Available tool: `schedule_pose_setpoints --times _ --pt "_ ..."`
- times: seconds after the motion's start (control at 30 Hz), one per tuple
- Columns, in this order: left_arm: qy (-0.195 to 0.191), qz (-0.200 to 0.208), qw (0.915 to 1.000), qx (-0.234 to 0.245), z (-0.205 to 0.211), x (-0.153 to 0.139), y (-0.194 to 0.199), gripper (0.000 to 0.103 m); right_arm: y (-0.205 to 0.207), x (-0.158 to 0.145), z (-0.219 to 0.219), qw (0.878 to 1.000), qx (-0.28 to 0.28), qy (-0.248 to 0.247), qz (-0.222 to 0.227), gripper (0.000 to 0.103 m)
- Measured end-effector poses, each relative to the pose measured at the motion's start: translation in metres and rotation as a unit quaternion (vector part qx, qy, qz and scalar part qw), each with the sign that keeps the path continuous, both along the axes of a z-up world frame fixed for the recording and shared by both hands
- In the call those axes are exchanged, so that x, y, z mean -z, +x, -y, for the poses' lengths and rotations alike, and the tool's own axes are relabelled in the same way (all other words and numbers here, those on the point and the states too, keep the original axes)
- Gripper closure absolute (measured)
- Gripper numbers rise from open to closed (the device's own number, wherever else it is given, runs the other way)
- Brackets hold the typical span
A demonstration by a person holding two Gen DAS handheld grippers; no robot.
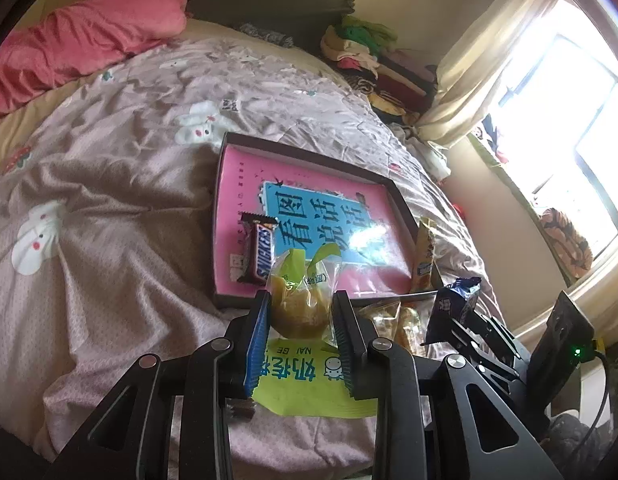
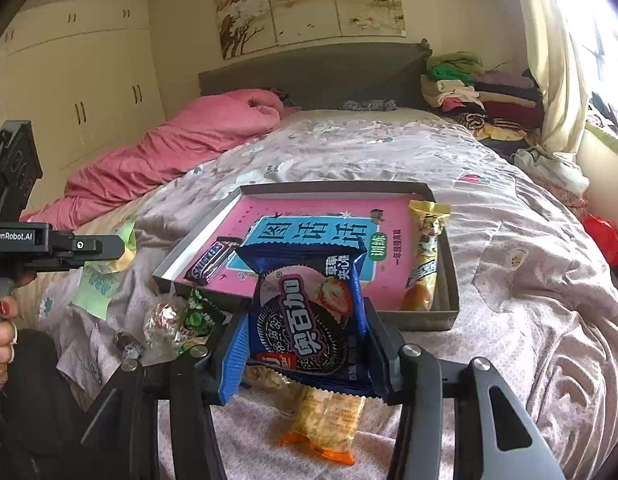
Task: Organize snacks
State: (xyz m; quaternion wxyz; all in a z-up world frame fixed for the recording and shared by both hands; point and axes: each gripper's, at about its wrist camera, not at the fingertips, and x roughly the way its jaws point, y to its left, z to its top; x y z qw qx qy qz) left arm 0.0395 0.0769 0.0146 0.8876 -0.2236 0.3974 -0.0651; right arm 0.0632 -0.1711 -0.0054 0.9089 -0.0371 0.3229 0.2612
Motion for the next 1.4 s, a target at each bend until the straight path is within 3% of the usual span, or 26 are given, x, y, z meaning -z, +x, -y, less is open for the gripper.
schedule_pose_setpoints --times 1.4 --pt "0.015 0.015 0.9997 0.009 0.038 -0.013 0.046 0.071 0.038 -0.012 0.04 0.996 0.07 0.043 0.021 0.052"
